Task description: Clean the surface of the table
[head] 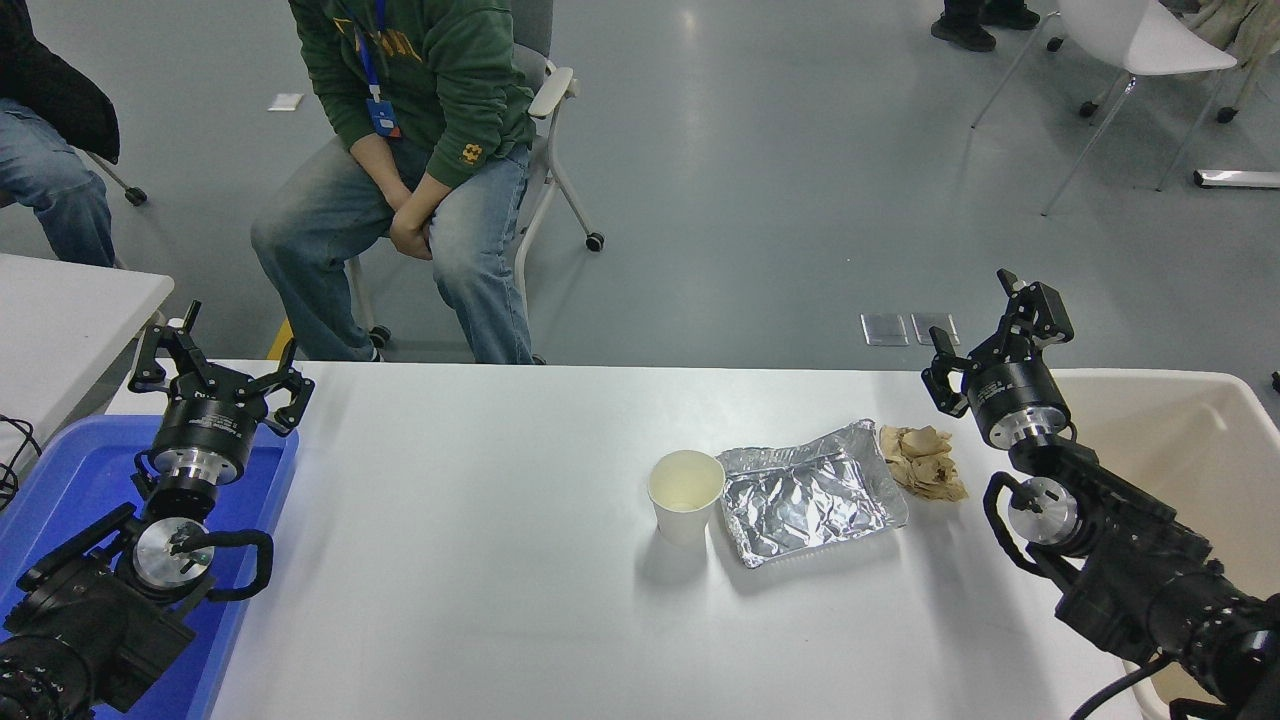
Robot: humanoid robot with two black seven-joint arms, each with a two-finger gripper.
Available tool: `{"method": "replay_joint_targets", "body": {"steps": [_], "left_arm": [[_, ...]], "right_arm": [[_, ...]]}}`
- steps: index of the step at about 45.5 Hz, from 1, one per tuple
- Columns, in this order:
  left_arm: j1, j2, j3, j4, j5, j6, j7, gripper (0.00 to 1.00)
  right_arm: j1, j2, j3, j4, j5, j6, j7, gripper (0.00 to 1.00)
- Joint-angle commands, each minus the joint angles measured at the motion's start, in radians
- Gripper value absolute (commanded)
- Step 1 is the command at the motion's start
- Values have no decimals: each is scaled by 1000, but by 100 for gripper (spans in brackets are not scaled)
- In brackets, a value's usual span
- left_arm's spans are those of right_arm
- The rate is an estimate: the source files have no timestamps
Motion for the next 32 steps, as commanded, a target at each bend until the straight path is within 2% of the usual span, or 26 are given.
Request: {"method": "replay_joint_targets", "body": {"steps": [1, 25, 32], "left_arm": [[0, 0, 0, 0, 0, 0, -1, 100], [0, 0, 0, 0, 0, 0, -1, 100], [0, 0, 0, 0, 0, 0, -1, 100]], "right_arm": [[-4, -28, -9, 0, -7, 12, 3, 100], [-8, -19, -42, 8, -12, 13, -9, 100], [2, -21, -53, 10, -9, 7, -84, 100]]}}
